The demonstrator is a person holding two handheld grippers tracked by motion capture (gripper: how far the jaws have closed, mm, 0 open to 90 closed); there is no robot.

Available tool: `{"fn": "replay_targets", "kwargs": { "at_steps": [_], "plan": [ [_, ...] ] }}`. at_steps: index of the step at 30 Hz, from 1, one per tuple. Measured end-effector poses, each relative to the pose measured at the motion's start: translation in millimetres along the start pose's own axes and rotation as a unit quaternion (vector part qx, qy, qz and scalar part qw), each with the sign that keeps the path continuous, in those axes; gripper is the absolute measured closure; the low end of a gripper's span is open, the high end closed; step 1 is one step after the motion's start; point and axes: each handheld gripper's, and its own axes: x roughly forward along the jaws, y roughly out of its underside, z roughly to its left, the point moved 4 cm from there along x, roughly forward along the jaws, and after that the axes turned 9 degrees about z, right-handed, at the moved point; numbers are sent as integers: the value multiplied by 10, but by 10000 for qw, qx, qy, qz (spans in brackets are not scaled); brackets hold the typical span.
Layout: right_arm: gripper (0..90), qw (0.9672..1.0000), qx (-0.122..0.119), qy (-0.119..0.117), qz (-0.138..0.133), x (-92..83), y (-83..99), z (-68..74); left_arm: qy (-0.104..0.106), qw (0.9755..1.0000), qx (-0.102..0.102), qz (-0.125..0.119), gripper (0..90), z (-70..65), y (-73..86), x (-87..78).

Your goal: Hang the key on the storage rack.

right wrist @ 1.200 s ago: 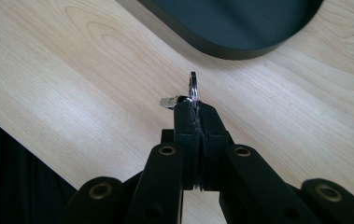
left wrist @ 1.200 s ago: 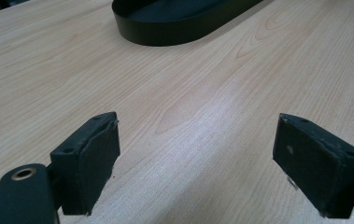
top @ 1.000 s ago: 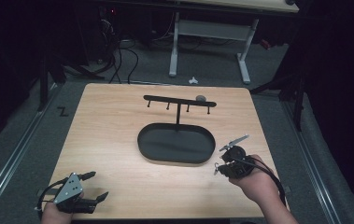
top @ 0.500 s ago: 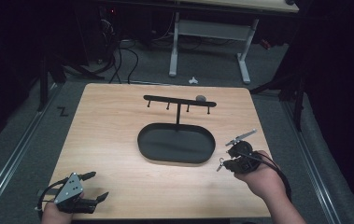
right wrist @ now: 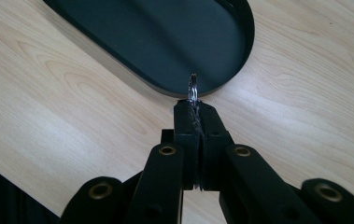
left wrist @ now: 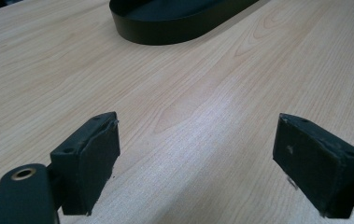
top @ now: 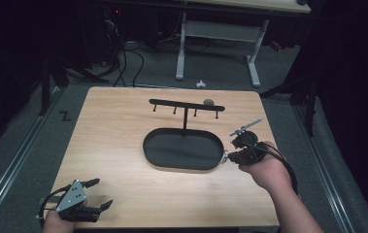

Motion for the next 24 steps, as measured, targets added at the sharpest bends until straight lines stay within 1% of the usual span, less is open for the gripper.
{"fn": "replay_targets", "kwargs": {
  "at_steps": [5,10,12,14,16,17,21,24],
  "plan": [
    [884,10000,1,-63,22,38,-135,-3,10,10000,6,6,153,0,0,4],
    [883,9999,-12,-98,52,11,-266,-9,12,10000,7,0,153,3,0,4],
    [883,9999,3,-87,64,-18,-310,-3,23,10000,0,2,153,0,0,4],
    [883,10000,-48,-12,33,-46,-355,1,21,10000,4,4,153,1,0,4],
    [883,10000,-38,29,45,-76,-391,12,38,10000,6,18,153,-1,0,6],
    [883,10000,-18,33,35,-117,-438,17,40,10000,6,19,153,-1,0,6],
    [883,10000,-23,-12,3,-166,-495,6,49,10000,8,19,153,-3,0,6],
    [883,10000,25,-24,-3,-213,-542,-9,53,10000,8,22,153,-2,0,6]
  ]
}}
